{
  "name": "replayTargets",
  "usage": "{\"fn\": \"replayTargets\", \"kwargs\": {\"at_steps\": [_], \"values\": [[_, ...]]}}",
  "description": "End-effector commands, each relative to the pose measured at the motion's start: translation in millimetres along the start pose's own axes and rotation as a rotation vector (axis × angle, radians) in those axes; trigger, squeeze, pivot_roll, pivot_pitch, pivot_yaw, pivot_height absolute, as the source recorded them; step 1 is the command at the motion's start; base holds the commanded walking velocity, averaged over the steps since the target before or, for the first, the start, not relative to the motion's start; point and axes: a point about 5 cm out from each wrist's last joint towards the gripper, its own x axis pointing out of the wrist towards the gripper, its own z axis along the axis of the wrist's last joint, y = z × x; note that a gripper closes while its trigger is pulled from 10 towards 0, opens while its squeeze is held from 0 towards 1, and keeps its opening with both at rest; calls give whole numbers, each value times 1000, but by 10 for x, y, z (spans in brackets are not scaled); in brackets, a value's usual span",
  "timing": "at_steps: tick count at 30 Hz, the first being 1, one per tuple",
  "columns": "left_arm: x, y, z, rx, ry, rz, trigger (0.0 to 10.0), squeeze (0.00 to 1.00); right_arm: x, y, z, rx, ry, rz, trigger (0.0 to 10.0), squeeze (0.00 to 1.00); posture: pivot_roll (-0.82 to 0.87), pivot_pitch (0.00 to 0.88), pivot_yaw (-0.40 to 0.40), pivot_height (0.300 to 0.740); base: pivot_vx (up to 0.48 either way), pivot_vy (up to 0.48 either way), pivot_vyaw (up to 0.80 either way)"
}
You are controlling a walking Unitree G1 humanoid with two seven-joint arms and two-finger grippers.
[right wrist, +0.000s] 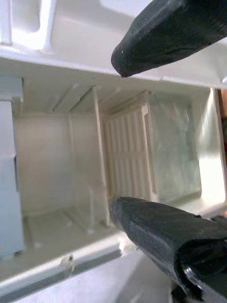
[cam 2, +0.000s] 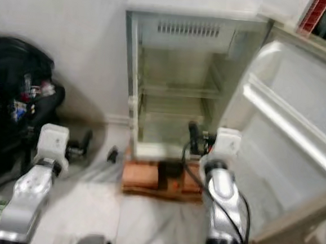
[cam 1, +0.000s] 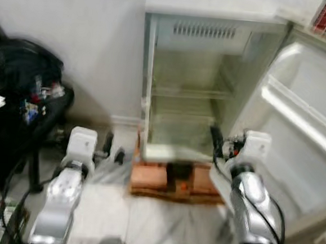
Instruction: Restocking fridge
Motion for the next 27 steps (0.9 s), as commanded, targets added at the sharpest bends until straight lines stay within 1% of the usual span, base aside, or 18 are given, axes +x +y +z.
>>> {"fn": "replayTargets", "kwargs": {"at_steps": [1, 3, 5, 7, 9, 12, 13, 14, 15, 17, 20, 23, 27], "values": [[36, -67, 12, -3, -7, -45, 10000, 0, -5, -1, 67, -4, -22, -8, 10000, 0, 67, 0, 8, 740, 0, 0, 0], [38, -84, 3, -5, -7, -54, 10000, 0, -25, 9, 79, -4, -22, -6, 10000, 0, 63, 0, 0, 740, 0, 0, 0], [33, -84, -13, -21, -6, -40, 10000, 0, -35, 15, 98, 1, -20, -1, 10000, 0, 64, 0, -6, 740, 0, 0, 0], [22, -81, -59, -37, 13, -10, 10000, 0, -27, 26, 119, 25, -12, 15, 10000, 0, 71, 0, -29, 740, 0, -354, 0], [14, -73, -71, -37, 27, 27, 10000, 0, -15, 25, 128, 9, -8, 25, 10000, 0, 77, 0, -37, 740, 0, -424, 0], [2, -100, -68, -57, 41, 27, 10000, 0, 4, -1, 119, -1, 8, 20, 10000, 0, 85, 0, -51, 740, 0, -444, 0], [-7, -118, -70, -68, 43, 24, 10000, 0, 14, -50, 78, 21, 29, -5, 10000, 0, 97, 0, -66, 740, 0, -307, 0], [-9, -124, -81, -70, 49, 21, 10000, 0, 17, -63, 52, 27, 40, -13, 10000, 0, 102, 0, -72, 740, 0, -311, 0], [-9, -134, -88, -71, 51, 9, 10000, 0, 23, -65, 28, 33, 51, -15, 10000, 0, 103, 0, -75, 740, -300, -285, 0], [1, -130, -74, -29, 43, 9, 10000, 0, 62, -4, 51, 27, 55, 15, 10000, 0, 109, 0, -79, 740, -364, -268, 0], [4, -132, -33, -24, 24, 8, 10000, 0, 127, 59, 89, 7, 40, 52, 10000, 0, 121, 0, -81, 740, -439, -84, 0], [2, -141, -16, -22, 21, 5, 10000, 0, 163, 51, 82, 19, 50, 39, 10000, 0, 128, 0, -86, 740, -469, 0, 0], [-12, -142, -8, -9, 22, 1, 10000, 0, 161, 78, 68, 11, 62, 58, 10000, 0, 126, 0, -84, 740, -479, 0, 0]]}}
